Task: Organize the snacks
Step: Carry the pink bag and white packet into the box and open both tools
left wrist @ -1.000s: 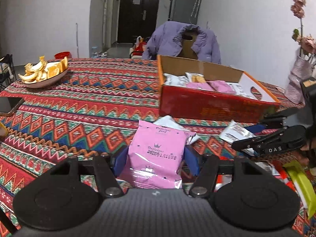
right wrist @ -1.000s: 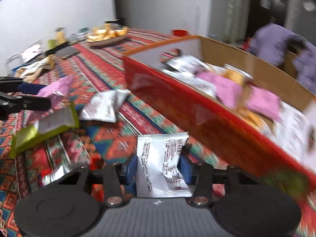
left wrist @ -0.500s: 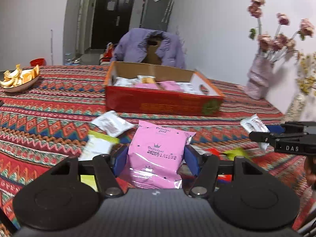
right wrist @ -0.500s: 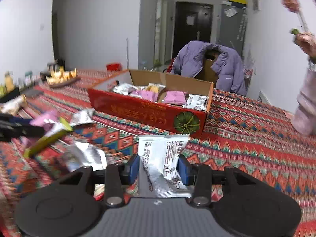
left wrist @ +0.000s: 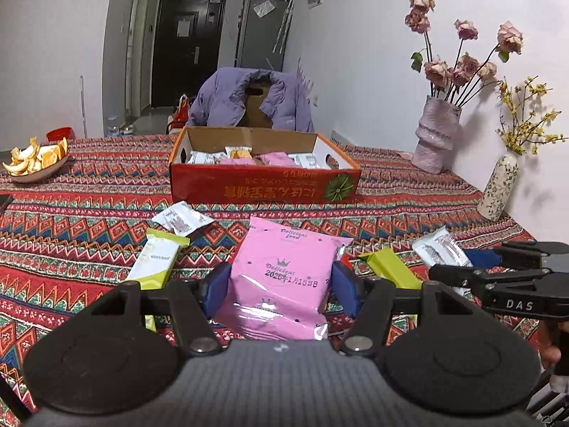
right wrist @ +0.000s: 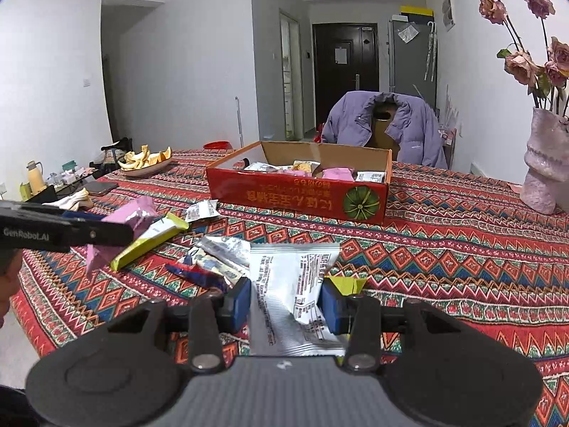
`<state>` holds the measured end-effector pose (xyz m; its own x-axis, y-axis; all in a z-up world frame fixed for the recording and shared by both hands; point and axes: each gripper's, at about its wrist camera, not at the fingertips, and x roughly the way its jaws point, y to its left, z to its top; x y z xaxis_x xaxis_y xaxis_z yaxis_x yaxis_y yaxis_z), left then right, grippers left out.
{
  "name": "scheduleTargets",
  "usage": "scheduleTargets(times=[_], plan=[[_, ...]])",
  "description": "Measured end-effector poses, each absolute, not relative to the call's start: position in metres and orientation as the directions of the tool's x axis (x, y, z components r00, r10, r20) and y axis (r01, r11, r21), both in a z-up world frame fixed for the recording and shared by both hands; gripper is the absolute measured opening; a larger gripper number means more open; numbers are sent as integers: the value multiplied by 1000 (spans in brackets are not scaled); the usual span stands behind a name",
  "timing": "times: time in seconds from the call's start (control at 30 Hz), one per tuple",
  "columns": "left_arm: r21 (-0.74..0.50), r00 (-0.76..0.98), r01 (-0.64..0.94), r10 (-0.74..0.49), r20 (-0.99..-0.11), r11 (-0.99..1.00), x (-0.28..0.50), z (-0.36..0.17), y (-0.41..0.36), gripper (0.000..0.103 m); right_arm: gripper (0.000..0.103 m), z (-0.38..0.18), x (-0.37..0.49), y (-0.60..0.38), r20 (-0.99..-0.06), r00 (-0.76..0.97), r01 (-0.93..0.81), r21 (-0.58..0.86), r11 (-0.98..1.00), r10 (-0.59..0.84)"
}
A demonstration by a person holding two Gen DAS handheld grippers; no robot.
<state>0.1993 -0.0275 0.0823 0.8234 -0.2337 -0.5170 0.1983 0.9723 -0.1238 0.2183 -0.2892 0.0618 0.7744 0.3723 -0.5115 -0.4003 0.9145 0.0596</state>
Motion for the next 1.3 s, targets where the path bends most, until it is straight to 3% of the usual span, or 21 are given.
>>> scheduleTargets(times=[0.33,0.63,0.83,1.07,1.3], plan=[[-137,827,188,-232,-513,973,231,92,-19,62,41,64,235,-286,-511,770,-414,57,908,383],[-97,854,178,-203,-480,979,363,129,0,62,41,106,333,-281,-465,780,-449,50,892,419],[-120,809,140,-184,-559,983,482,128,11,62,41,118,449,-275,-488,735,-451,167,877,471],[-127,713,98,-159,-683,987,619,92,16,62,42,84,605,-230,-618,613,-405,291,867,493],[-107,640,93,-142,-755,990,680,51,13,67,46,47,673,-192,-722,542,-355,268,896,431]])
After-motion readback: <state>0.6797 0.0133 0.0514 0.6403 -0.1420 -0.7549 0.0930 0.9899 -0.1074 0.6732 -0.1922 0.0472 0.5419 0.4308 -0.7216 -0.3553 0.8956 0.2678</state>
